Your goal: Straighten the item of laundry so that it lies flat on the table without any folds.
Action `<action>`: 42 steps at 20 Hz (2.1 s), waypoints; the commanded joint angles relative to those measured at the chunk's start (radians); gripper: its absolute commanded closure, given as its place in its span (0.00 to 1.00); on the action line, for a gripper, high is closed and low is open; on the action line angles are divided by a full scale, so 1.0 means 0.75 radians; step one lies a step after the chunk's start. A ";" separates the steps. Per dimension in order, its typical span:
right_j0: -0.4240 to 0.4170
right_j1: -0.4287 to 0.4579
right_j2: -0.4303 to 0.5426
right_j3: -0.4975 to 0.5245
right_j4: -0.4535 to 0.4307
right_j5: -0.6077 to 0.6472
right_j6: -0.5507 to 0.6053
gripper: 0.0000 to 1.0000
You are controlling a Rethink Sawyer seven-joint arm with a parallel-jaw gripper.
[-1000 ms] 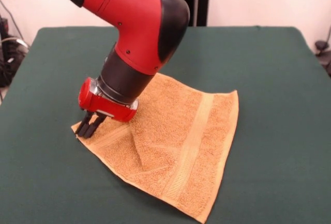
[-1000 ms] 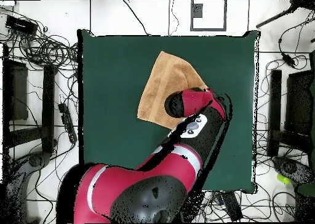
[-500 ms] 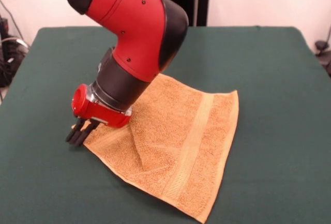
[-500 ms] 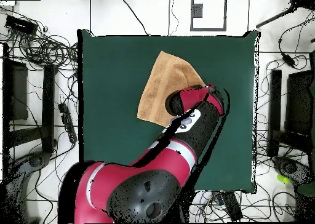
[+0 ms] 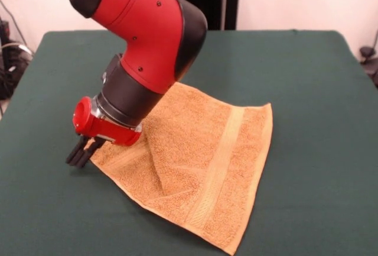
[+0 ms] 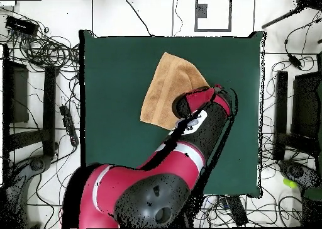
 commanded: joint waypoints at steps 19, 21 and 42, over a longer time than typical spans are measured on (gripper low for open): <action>-0.193 -0.462 0.760 0.475 0.068 0.420 -0.062 1.00; -0.219 -0.452 0.802 0.482 0.060 0.409 -0.066 1.00; -0.266 -0.342 0.857 0.395 -0.050 0.404 0.009 1.00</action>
